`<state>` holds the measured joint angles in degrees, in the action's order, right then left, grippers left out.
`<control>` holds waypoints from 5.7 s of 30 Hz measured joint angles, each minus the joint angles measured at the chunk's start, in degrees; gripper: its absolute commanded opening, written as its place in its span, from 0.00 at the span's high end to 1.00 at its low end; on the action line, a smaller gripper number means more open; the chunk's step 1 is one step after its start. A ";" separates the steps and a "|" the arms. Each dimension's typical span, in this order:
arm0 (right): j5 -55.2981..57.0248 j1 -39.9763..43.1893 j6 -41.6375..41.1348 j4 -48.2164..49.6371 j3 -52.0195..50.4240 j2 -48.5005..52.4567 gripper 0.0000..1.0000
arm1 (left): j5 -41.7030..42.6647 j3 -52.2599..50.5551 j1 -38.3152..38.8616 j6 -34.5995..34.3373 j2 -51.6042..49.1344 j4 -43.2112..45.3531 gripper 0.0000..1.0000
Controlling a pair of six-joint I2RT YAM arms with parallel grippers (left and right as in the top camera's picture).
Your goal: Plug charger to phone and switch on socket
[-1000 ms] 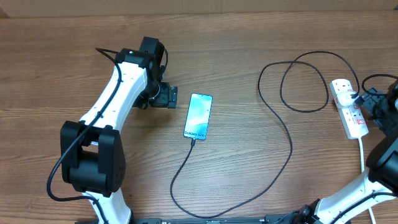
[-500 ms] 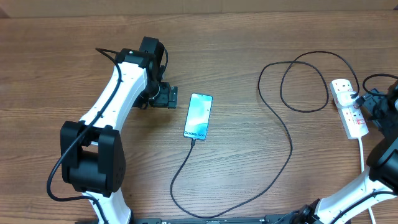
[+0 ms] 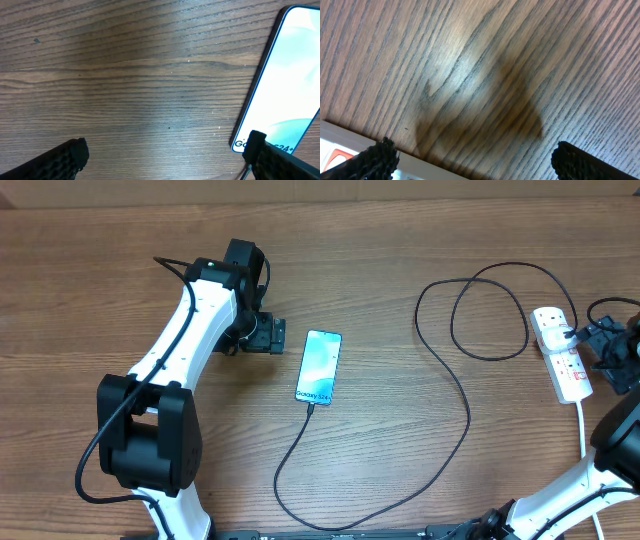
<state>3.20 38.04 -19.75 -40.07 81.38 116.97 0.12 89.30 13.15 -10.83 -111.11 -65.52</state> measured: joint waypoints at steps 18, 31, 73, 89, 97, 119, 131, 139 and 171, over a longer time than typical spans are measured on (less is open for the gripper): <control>0.24 0.26 -0.37 -4.63 0.02 0.00 0.00 | 0.00 0.00 0.02 0.00 0.00 0.00 0.01; -2.58 0.87 3.17 -5.18 0.28 -0.02 0.00 | 0.00 0.00 0.00 0.00 0.00 0.00 0.00; -4.07 0.90 4.76 -8.41 0.81 -0.61 0.00 | 0.00 0.00 0.00 0.00 0.00 0.00 0.00; -4.90 0.81 4.79 -9.35 0.81 -0.66 0.00 | 0.00 0.00 0.02 0.00 0.00 0.00 0.00; -5.75 0.66 5.03 -11.56 1.01 -0.83 0.00 | 0.00 0.00 0.02 0.00 0.00 0.00 0.00; -5.75 0.44 3.93 -13.05 1.01 -1.53 0.00 | 0.00 0.00 0.02 0.00 0.00 0.00 0.00; -5.07 0.66 3.69 -10.45 1.01 -3.21 0.00 | 0.00 0.00 0.02 0.00 0.00 0.00 0.00; -4.81 0.70 3.69 -7.76 -0.46 -3.34 0.00 | 0.00 0.00 0.02 0.00 0.00 0.00 0.00; -5.75 0.20 5.01 -7.65 -3.19 -3.39 0.07 | 0.00 0.00 0.02 0.00 0.00 0.00 0.00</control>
<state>-2.55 38.24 -14.74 -47.72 78.19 113.58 0.12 89.30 13.17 -10.83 -111.11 -65.52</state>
